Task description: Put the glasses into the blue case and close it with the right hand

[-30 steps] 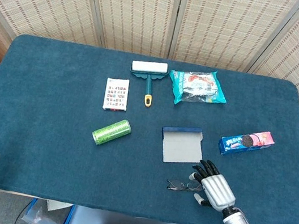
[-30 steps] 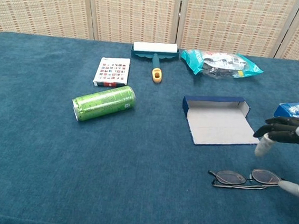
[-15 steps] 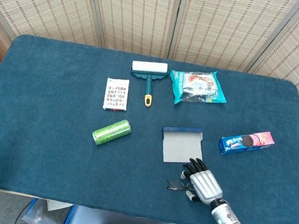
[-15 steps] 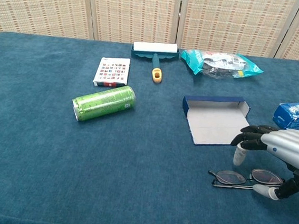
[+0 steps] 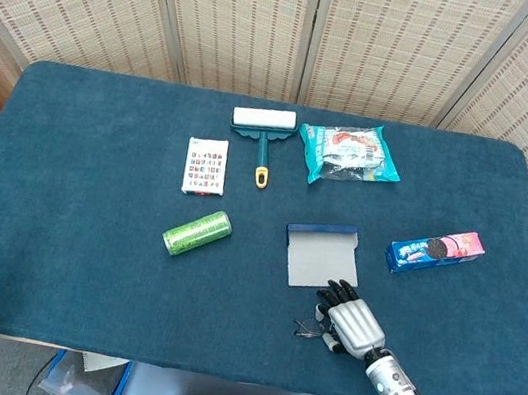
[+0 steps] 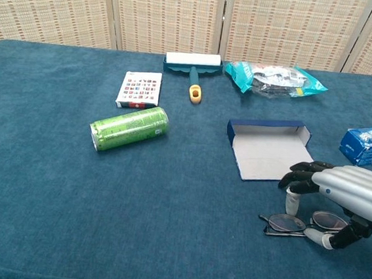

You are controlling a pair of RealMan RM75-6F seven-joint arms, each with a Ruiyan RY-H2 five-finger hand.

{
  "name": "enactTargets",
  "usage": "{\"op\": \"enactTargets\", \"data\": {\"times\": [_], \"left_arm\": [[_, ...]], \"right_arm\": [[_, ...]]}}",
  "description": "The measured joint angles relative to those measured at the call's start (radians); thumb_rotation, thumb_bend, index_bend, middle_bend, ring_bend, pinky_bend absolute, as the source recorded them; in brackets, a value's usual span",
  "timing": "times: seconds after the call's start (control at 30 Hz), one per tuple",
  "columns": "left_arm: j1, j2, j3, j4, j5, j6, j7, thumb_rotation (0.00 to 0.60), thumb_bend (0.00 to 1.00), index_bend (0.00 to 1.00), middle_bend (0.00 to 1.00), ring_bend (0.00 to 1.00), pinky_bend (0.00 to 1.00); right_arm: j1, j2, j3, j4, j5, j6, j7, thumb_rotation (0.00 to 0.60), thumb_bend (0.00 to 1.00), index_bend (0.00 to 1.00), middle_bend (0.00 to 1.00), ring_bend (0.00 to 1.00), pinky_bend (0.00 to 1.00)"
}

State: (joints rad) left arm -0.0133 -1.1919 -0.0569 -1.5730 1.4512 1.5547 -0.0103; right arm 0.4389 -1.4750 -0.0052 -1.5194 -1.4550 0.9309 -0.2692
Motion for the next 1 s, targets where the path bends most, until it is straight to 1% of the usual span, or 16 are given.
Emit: {"op": "enactTargets", "data": {"times": [0.23, 0.37, 0.53, 0.67, 0.87, 1.0], "left_arm": [[0.001, -0.002, 0.000, 0.008, -0.002, -0.003, -0.005, 0.600, 0.41, 0.00, 0.00, 0.00, 0.00], [0.001, -0.004, -0.001, 0.010, -0.001, -0.005, -0.007, 0.600, 0.41, 0.00, 0.00, 0.00, 0.00], [0.002, -0.004, -0.001, 0.012, -0.002, -0.005, -0.010, 0.600, 0.41, 0.00, 0.00, 0.00, 0.00], [0.004, -0.004, 0.000, 0.014, 0.000, -0.004, -0.014, 0.600, 0.41, 0.00, 0.00, 0.00, 0.00], [0.003, -0.004, -0.002, 0.015, 0.003, -0.003, -0.019, 0.600, 0.41, 0.00, 0.00, 0.00, 0.00], [0.001, -0.004, -0.002, 0.015, 0.008, -0.003, -0.020, 0.600, 0.41, 0.00, 0.00, 0.00, 0.00]], "right_arm": [[0.001, -0.006, -0.006, 0.007, 0.004, 0.015, -0.001, 0.600, 0.41, 0.51, 0.23, 0.03, 0.02], [0.000, -0.010, -0.009, 0.011, 0.000, 0.031, 0.006, 0.600, 0.44, 0.53, 0.25, 0.03, 0.02], [0.000, -0.014, -0.013, 0.020, -0.008, 0.048, 0.015, 0.600, 0.47, 0.55, 0.26, 0.03, 0.02], [-0.001, -0.011, -0.010, 0.017, -0.013, 0.066, 0.021, 0.600, 0.47, 0.55, 0.26, 0.03, 0.02], [-0.001, 0.014, 0.011, 0.001, -0.018, 0.107, 0.023, 0.600, 0.47, 0.55, 0.27, 0.03, 0.02], [0.008, 0.030, 0.042, -0.010, -0.006, 0.120, 0.019, 0.600, 0.47, 0.55, 0.27, 0.03, 0.02]]}}
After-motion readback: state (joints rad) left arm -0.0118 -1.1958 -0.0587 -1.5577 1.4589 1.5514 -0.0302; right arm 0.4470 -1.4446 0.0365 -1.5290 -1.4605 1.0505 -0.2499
